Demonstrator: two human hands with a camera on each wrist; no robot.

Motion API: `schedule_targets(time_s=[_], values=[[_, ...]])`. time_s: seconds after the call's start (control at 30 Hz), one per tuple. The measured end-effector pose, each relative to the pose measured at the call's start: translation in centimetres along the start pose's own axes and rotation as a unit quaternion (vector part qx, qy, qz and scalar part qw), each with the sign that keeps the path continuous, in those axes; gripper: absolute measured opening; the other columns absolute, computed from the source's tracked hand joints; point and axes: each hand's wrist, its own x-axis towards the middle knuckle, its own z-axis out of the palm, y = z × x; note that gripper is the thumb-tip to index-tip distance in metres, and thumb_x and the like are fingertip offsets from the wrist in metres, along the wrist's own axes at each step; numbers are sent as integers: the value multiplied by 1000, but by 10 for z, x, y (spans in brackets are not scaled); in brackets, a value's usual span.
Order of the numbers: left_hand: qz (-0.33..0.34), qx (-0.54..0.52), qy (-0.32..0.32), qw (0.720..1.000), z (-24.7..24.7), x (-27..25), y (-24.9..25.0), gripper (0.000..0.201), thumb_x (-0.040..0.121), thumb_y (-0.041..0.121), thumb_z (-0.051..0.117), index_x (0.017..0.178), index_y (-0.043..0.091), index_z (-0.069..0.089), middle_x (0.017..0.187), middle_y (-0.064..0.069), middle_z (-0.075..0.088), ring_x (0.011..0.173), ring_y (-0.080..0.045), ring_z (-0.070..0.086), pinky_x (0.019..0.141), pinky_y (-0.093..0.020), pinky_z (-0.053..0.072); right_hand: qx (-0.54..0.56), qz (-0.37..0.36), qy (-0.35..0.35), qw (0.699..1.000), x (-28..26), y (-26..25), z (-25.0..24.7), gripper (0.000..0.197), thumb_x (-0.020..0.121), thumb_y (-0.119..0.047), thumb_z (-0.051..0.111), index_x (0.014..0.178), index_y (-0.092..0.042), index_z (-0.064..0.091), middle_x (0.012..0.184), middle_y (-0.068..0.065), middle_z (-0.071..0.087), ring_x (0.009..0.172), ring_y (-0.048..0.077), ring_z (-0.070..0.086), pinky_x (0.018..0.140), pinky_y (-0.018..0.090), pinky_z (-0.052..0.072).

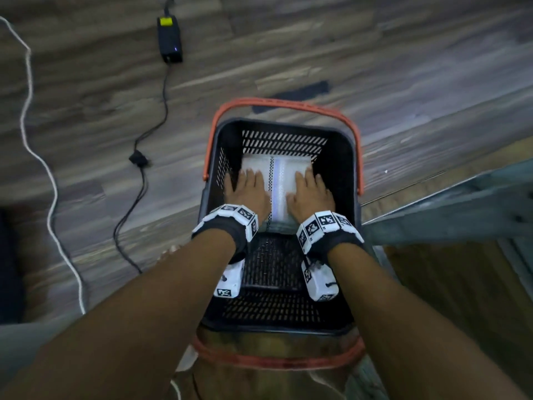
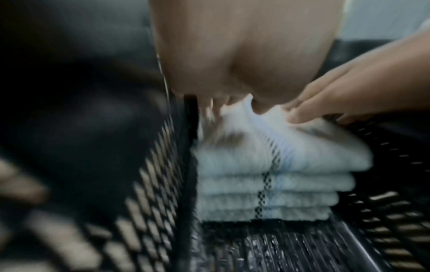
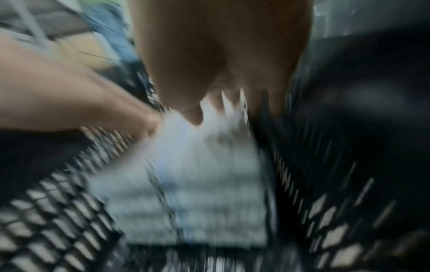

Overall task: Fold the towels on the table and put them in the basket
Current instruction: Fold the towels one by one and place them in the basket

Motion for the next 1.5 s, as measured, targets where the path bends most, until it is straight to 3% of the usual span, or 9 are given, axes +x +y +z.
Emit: schedule_targets(time_s=[0.1, 0.17, 0.27, 0.33, 0.5, 0.7, 1.1, 1.37, 1.5], values=[[17, -6, -55, 998, -36, -39, 4, 45, 98, 38, 24, 126, 10, 46, 131, -11, 53, 121, -29, 49, 112, -52, 16, -43, 4, -57, 997, -32, -7, -44, 39, 94, -36, 38, 113, -7, 55, 123, 14, 54, 108, 32, 54, 87, 40, 46], [37, -5, -55, 998, -65, -70, 8, 42, 98, 39, 27, 117, 11, 52, 122, -11, 58, 110, -30, 55, 100, -45, 35, -48, -12, -76, 996, -60, -6, -70, 37, 93, -38, 39, 96, -7, 58, 103, 13, 60, 90, 31, 60, 75, 36, 47], [55, 6, 13, 998, -112, -108, 11, 41, 97, 40, 32, 114, 11, 55, 119, -10, 59, 106, -30, 57, 81, -35, 42, -48, -24, -29, 998, -100, -5, -117, 33, 91, -38, 44, 84, -7, 55, 83, 11, 58, 78, 30, 60, 64, 32, 44], [70, 2, 77, 995, -151, -143, 17, 37, 95, 39, 36, 108, 11, 58, 115, -10, 61, 102, -30, 59, 81, -34, 47, -41, -22, 17, 999, -138, -5, -161, 29, 90, -37, 47, 87, -9, 57, 85, 12, 60, 80, 30, 61, 65, 33, 46], [128, -10, 226, 966, -244, -245, 42, 36, 91, 40, 41, 103, 15, 64, 106, -13, 67, 97, -31, 63, 81, -36, 48, -20, 14, 144, 989, -240, -2, -271, 35, 90, -35, 51, 121, -19, 57, 121, 11, 62, 110, 31, 58, 91, 38, 46], [194, 69, 343, 917, -304, -357, 80, 37, 91, 41, 40, 111, 17, 61, 119, -10, 63, 112, -28, 57, 92, -38, 41, 18, 26, 253, 967, -370, 7, -344, 31, 87, -37, 52, 104, -14, 65, 107, 10, 68, 96, 30, 63, 88, 42, 51], [362, 104, 375, 847, -309, -449, 185, 40, 94, 43, 39, 108, 13, 62, 111, -8, 65, 101, -27, 60, 81, -33, 45, 15, 135, 313, 940, -522, 76, -341, 38, 89, -47, 49, 109, -19, 62, 114, 4, 65, 103, 24, 60, 87, 42, 50], [470, 90, 306, 823, -262, -454, 269, 36, 92, 46, 43, 113, 20, 56, 119, -5, 61, 106, -26, 57, 89, -37, 41, 48, 271, 318, 907, -602, 153, -299, 33, 83, -53, 49, 99, -29, 64, 114, -6, 66, 101, 19, 61, 87, 42, 50], [525, 87, 277, 800, -229, -459, 314, 34, 91, 46, 44, 109, 22, 59, 117, -1, 62, 103, -23, 58, 80, -31, 41, 79, 335, 315, 885, -644, 187, -267, 32, 83, -50, 50, 93, -25, 67, 102, -4, 69, 93, 22, 63, 83, 42, 52]])
